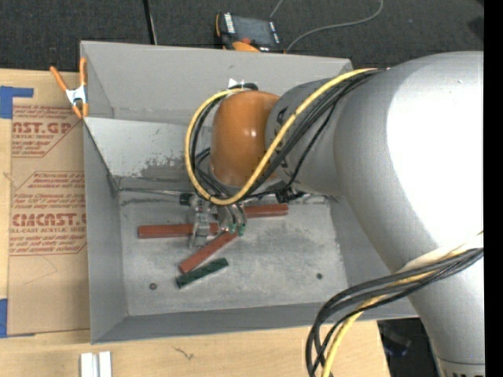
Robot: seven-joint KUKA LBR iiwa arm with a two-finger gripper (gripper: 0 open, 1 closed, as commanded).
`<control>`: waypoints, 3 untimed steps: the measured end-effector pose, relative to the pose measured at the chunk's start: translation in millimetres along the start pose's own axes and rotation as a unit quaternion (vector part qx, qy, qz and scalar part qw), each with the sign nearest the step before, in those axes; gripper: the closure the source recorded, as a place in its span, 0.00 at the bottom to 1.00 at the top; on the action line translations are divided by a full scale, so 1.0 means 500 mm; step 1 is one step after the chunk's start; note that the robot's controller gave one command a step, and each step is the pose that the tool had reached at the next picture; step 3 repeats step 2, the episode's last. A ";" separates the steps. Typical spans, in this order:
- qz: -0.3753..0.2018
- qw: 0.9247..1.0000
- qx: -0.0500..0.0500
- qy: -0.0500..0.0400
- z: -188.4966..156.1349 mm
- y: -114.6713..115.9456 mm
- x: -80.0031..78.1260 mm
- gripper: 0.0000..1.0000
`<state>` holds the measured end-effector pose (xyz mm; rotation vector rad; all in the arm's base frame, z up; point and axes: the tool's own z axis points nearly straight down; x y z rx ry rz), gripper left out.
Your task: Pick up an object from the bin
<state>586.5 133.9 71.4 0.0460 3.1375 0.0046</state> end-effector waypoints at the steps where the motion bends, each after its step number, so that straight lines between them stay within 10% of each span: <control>1: -0.236 0.972 0.001 0.001 -0.020 -0.093 -0.013 1.00; 2: -0.240 0.971 0.001 -0.004 -0.346 -0.065 -0.003 1.00; 3: -0.240 0.971 0.001 -0.004 -0.346 -0.065 -0.003 1.00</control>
Offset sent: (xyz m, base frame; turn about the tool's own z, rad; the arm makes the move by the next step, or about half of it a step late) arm 0.0042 -0.0457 0.0099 -0.4787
